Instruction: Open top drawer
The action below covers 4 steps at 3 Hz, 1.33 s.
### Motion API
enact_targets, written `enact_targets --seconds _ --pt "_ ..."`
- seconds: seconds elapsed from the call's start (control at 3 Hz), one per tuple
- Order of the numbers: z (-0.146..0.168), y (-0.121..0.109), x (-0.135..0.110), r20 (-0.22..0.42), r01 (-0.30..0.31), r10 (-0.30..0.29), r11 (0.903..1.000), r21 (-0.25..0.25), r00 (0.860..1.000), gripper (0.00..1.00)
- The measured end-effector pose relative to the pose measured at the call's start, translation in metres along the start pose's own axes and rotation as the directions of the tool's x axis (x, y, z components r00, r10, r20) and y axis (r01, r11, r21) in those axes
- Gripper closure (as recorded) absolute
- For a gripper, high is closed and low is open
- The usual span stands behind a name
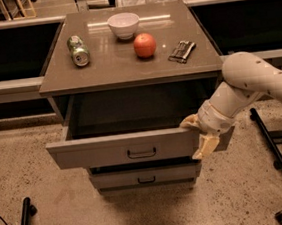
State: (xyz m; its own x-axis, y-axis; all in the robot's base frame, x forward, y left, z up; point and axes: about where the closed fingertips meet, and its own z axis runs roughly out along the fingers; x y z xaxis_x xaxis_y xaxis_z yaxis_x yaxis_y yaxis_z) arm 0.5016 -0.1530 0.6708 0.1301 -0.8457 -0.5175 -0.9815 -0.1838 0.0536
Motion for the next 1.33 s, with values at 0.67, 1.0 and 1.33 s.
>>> enact_targets --seconds 0.67,1.0,1.33 --pt "-0.016 0.023 -0.025 -0.075 0.055 -0.059 0.997 -0.054 0.995 0.56" --pt "-0.039 0.006 -0.055 -0.139 0.12 -0.126 0.9916 -0.049 0.982 0.57" --pt "-0.039 -0.019 -0.065 -0.15 0.142 -0.148 0.9885 -0.052 0.978 0.61"
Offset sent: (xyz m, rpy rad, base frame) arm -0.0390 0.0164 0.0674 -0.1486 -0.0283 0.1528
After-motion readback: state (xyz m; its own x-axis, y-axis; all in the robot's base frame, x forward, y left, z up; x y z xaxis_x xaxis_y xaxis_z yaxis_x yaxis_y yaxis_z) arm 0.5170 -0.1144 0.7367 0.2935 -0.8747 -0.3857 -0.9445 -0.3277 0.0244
